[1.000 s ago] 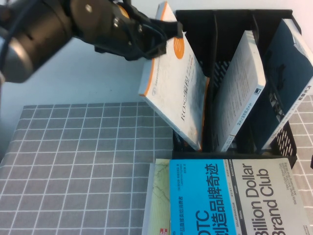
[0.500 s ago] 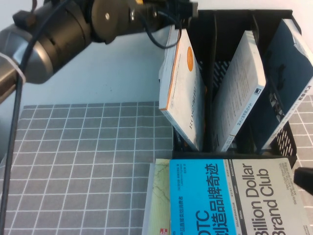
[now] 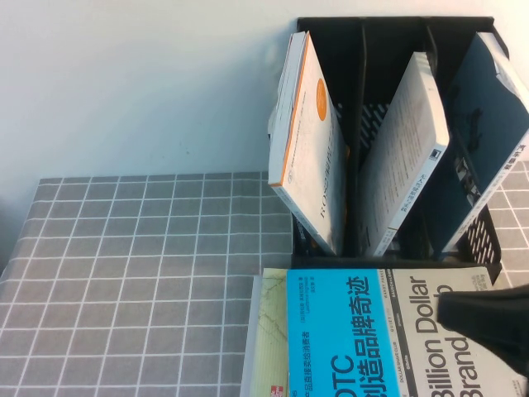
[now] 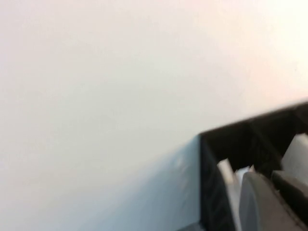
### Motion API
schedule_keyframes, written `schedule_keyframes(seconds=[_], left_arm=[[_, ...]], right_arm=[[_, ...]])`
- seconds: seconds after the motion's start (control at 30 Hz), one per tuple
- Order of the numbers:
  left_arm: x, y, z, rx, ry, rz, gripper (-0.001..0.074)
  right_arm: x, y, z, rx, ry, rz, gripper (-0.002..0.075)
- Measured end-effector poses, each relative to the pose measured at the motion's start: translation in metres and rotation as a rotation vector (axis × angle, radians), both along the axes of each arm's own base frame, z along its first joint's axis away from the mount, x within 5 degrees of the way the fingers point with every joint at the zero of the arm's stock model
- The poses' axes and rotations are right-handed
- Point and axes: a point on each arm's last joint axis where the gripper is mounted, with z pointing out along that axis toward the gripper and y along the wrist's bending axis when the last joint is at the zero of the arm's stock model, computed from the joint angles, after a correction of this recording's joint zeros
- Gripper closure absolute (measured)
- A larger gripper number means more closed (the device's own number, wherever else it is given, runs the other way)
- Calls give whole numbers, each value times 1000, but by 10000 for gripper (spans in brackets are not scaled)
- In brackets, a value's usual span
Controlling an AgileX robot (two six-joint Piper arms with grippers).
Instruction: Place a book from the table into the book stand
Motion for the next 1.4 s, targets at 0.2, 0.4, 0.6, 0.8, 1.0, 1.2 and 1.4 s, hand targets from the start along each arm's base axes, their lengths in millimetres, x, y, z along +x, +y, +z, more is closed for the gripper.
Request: schedule_keyframes(seconds=[0.2, 0.4, 0.6, 0.8, 1.0, 1.2, 1.4], left_arm=[[-45, 32, -4, 72, 27, 69, 734], [-79, 52, -42, 38, 52, 94, 734], [-107, 66, -78, 7, 116, 109, 734], [-126, 74, -98, -44, 137, 106, 736], [-132, 75, -107, -68, 144, 90, 736], [-132, 75, -107, -78, 149, 87, 736], [-132, 73, -107, -97, 148, 78, 736]], right_arm=[[40, 23, -18, -56, 74, 86, 729], [82, 71, -18, -135, 51, 152, 729], [114, 113, -26, -185, 15, 189, 729], [150, 132, -30, -200, -18, 162, 729], [179, 149, -33, -156, -25, 133, 729], [200, 143, -34, -220, -42, -32, 728], [197, 145, -31, -177, -44, 22, 728]])
